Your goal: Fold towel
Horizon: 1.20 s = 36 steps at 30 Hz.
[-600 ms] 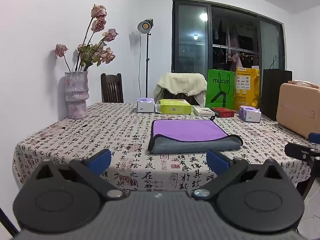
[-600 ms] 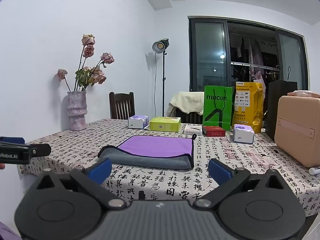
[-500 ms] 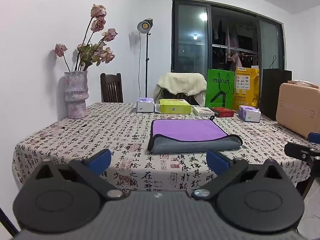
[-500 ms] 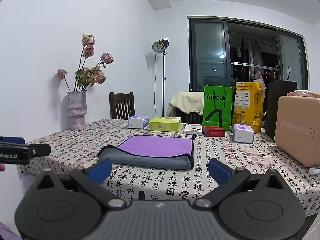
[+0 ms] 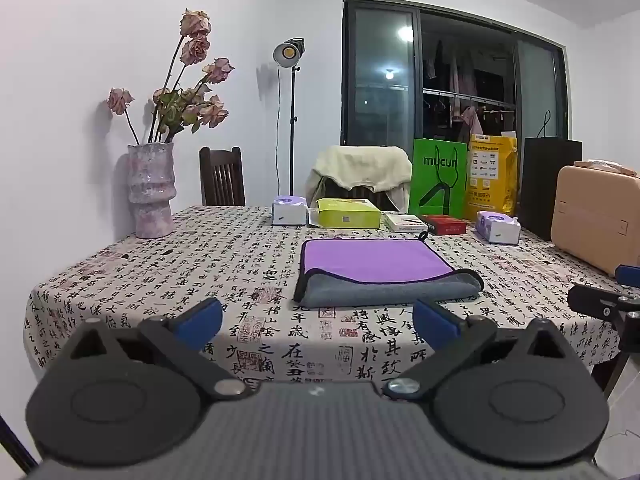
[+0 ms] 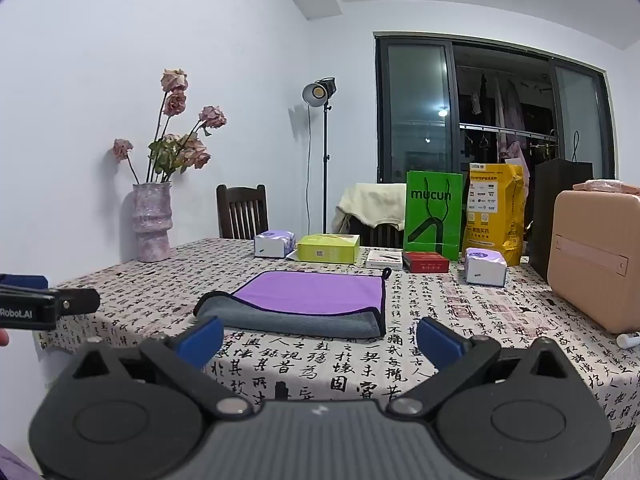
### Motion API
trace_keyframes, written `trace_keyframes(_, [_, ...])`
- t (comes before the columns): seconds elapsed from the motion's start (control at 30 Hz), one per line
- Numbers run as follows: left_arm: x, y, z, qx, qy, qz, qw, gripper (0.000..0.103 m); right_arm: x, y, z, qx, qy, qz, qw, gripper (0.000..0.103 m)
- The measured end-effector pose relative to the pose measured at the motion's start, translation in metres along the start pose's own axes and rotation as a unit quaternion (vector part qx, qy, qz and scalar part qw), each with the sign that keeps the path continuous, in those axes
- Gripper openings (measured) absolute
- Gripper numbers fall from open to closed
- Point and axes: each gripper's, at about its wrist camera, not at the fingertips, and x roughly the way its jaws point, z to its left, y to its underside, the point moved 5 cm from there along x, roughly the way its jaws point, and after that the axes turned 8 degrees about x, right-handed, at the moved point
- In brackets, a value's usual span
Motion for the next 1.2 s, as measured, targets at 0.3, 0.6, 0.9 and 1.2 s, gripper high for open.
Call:
trace_keyframes(0.3, [-0.0013, -0.0006, 0.0017, 0.000, 0.000, 0.000, 1.0000, 0.103, 0.0008, 0.0005, -0.0024, 0.001, 0.000, 0.001, 1.000, 0.103])
trace_keyframes(0.6, [-0.0013, 0.0005, 0.0020, 0.000, 0.000, 0.000, 1.0000, 0.103, 0.0011, 0.0007, -0.0011, -0.001, 0.000, 0.002, 1.000, 0.103])
trace_keyframes(0.9, [-0.0007, 0.0013, 0.0020, 0.000, 0.001, 0.002, 1.0000, 0.103, 0.0006, 0.0010, -0.0003, 0.000, 0.001, 0.001, 1.000, 0.103])
trace_keyframes(1.2, [0.0017, 0.0020, 0.0015, -0.001, 0.001, 0.006, 1.0000, 0.103, 0.0013, 0.0024, -0.0011, 0.001, 0.002, 0.006, 1.000, 0.103])
